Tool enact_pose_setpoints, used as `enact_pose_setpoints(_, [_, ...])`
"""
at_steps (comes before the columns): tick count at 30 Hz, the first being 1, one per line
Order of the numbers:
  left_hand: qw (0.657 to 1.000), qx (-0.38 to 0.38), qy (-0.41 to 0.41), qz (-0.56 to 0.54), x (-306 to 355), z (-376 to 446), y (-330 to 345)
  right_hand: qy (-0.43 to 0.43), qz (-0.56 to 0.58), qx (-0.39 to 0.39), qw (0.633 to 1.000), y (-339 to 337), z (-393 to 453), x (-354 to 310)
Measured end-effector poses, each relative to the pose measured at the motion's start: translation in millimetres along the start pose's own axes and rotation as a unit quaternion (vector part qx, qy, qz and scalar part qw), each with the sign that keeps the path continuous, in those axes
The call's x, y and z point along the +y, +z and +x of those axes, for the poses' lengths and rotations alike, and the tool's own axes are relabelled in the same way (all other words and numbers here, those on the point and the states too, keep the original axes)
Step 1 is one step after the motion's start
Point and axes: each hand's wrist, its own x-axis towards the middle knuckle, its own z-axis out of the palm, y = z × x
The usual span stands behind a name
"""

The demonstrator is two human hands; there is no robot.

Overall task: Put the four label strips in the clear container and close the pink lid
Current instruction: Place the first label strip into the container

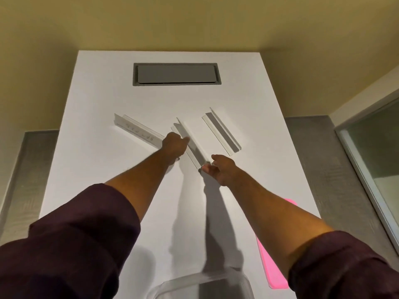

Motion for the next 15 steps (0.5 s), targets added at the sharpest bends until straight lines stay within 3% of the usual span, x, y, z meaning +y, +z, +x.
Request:
enact_pose_setpoints(8, [0.998,-0.041,-0.028,-0.044,-21,20,31,0.057,0.058,-0.046,0.996,7,37,8])
enact_pose_setpoints(15, [0.994,0.01,-0.062,-0.092,-25,6,43,0.021,0.042,-0.031,0.998,5,19,16])
